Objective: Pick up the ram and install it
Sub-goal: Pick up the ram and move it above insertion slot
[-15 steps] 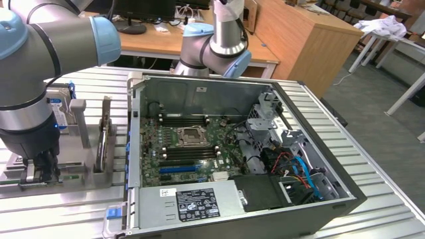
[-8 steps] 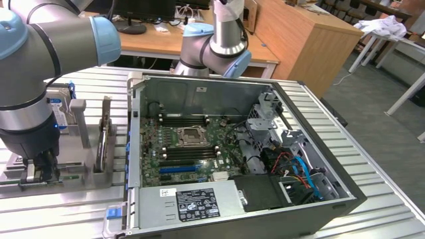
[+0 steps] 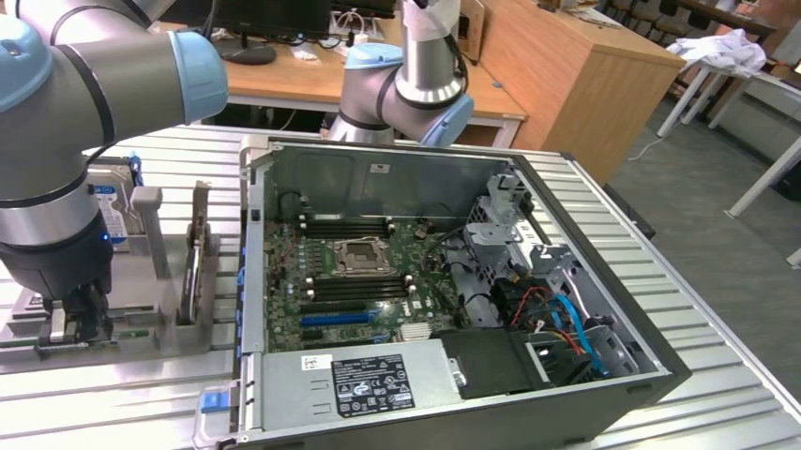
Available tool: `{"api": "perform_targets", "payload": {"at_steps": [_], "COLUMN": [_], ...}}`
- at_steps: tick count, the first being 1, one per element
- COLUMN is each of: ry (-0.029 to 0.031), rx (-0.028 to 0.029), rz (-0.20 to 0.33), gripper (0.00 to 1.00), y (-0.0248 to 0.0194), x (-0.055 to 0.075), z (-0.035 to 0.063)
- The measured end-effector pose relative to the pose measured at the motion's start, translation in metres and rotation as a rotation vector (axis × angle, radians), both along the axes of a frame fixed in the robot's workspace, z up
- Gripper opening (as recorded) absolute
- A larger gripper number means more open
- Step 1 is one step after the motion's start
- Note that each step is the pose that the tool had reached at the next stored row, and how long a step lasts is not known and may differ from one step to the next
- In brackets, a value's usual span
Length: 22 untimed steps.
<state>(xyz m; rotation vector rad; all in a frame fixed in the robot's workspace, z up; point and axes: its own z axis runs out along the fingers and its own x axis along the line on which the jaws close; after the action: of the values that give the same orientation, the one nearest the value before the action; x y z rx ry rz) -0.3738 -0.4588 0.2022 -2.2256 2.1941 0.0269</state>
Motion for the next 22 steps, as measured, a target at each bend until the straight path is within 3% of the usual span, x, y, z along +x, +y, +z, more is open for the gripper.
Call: {"api": "perform_targets", "payload": {"at_steps": [22], "ry": [0.0013], "rx": [0.0001], "rz": [0.000], "gripper": [0.11], "y": [0.0000], "x": [0.0000], "z": [0.0100]}}
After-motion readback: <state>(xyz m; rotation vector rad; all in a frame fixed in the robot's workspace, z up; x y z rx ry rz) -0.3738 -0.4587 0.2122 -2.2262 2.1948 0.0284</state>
